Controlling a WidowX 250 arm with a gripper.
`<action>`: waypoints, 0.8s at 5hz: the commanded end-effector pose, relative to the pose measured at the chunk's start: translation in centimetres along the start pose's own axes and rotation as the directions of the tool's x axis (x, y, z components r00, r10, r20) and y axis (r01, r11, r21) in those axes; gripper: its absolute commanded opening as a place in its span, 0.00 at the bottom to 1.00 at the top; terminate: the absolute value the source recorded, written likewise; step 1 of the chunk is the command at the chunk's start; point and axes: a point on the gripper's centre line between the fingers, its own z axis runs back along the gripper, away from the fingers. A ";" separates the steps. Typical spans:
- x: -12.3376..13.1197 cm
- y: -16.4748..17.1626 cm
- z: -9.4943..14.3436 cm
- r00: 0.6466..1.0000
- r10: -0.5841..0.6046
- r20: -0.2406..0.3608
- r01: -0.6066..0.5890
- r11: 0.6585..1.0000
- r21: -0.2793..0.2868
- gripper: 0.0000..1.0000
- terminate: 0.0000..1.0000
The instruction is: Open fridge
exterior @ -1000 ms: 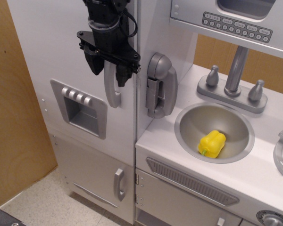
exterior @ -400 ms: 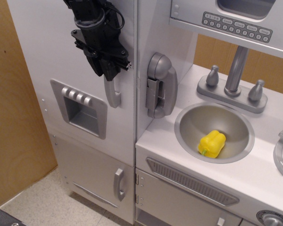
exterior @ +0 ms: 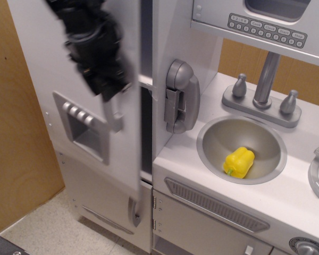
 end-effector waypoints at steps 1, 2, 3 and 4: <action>-2.2 0.0 3.3 1.000 -0.029 0.002 0.029 0.996 0.084 1.00 0.00; -3.3 -1.7 3.9 0.998 -0.030 -0.051 0.036 0.992 0.119 1.00 0.00; -3.7 -3.3 3.8 0.995 -0.027 -0.094 0.037 0.994 0.104 1.00 0.00; -3.1 -5.5 2.8 0.992 -0.073 -0.106 0.080 0.995 0.060 1.00 0.00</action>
